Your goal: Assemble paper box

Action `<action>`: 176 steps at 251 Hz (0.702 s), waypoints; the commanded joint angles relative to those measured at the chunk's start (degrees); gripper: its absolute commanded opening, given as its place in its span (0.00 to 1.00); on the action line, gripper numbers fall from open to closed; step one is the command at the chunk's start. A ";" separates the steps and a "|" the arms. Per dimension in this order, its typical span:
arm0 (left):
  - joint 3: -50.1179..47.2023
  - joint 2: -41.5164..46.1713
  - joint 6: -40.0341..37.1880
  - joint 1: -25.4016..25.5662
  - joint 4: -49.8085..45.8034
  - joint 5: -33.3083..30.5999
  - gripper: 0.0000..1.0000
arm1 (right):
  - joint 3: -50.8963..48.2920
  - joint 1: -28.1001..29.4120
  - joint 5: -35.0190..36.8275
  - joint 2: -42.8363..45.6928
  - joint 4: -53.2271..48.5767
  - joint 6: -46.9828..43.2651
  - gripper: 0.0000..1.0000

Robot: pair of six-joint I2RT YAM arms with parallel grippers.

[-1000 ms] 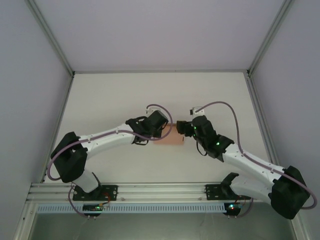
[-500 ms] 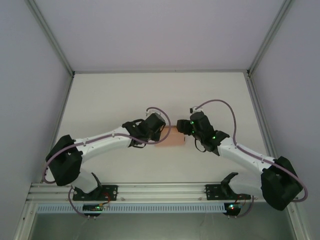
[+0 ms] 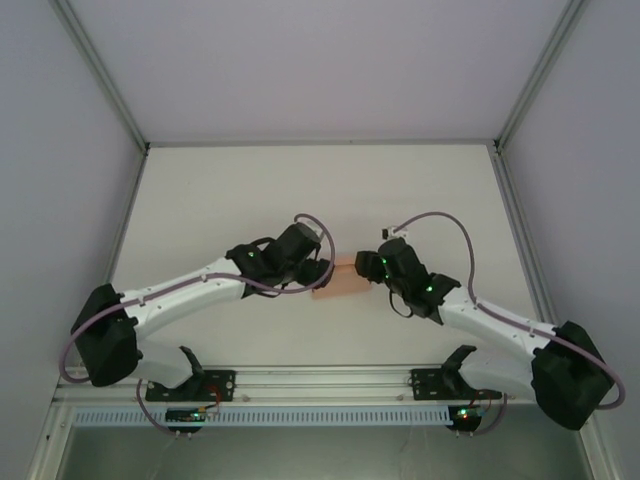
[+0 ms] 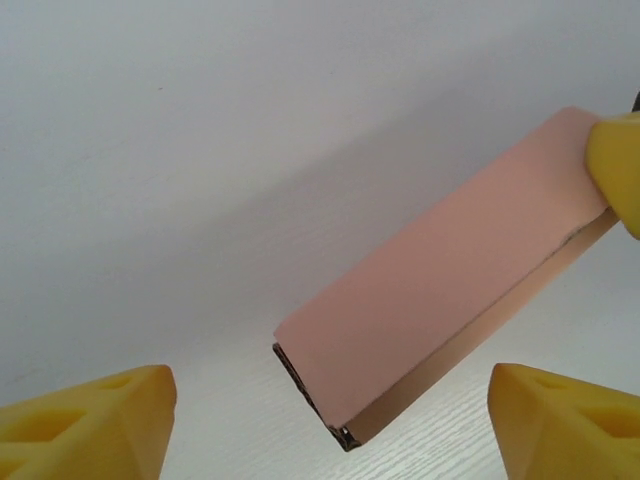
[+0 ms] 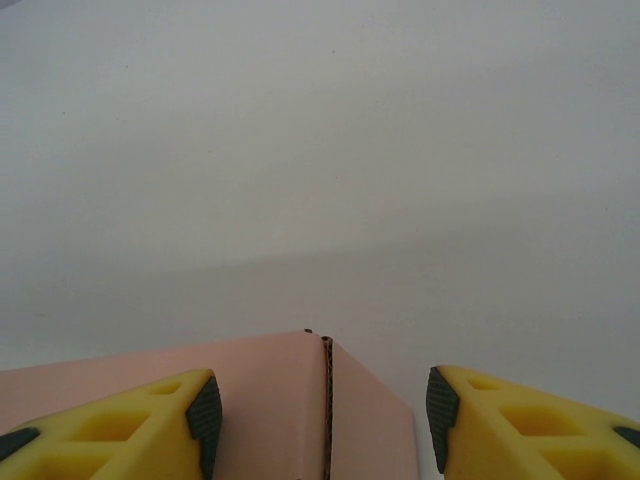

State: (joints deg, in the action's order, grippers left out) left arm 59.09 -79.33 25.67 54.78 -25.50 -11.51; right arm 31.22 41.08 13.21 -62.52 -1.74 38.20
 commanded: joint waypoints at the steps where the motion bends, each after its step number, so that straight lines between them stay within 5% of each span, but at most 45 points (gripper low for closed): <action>1: 0.85 0.74 3.15 -3.08 -0.43 3.76 0.89 | -3.52 0.44 2.12 1.18 -5.99 1.79 0.57; 33: -2.68 0.09 4.54 -6.63 5.43 14.24 0.84 | -5.10 0.65 2.52 2.94 -6.77 2.58 0.56; 79: -7.46 -0.89 6.64 -7.66 7.68 18.05 0.77 | -6.68 0.59 0.57 4.00 -7.94 3.79 0.56; 136: -15.60 -2.16 10.72 -9.70 12.93 23.79 0.53 | -9.38 0.02 -2.64 4.50 -8.58 4.21 0.53; 176: -20.33 -2.92 12.80 -12.15 16.83 27.03 0.35 | -13.97 -3.16 -7.27 4.87 -5.11 5.74 0.39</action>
State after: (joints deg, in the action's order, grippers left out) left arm 44.12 -79.50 36.67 44.45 -5.23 14.68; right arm 23.40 40.29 9.19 -56.31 1.52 42.89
